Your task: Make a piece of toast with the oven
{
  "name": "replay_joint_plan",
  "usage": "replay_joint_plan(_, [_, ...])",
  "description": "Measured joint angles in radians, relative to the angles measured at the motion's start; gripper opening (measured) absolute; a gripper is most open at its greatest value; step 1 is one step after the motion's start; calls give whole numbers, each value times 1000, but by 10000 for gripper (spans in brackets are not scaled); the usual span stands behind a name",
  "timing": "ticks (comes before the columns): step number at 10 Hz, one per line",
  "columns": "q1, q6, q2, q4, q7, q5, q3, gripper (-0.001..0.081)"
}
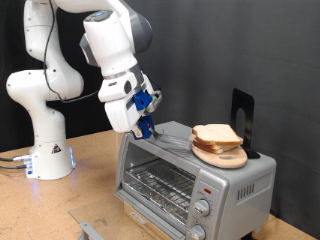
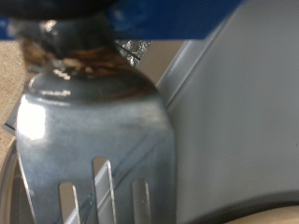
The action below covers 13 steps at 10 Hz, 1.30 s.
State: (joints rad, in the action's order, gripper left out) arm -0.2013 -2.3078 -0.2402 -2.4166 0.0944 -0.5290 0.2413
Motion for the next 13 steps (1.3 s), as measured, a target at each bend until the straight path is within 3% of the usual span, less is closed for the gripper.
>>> replay_joint_plan(13, [1,13,-2,33,-1,-21,7,433])
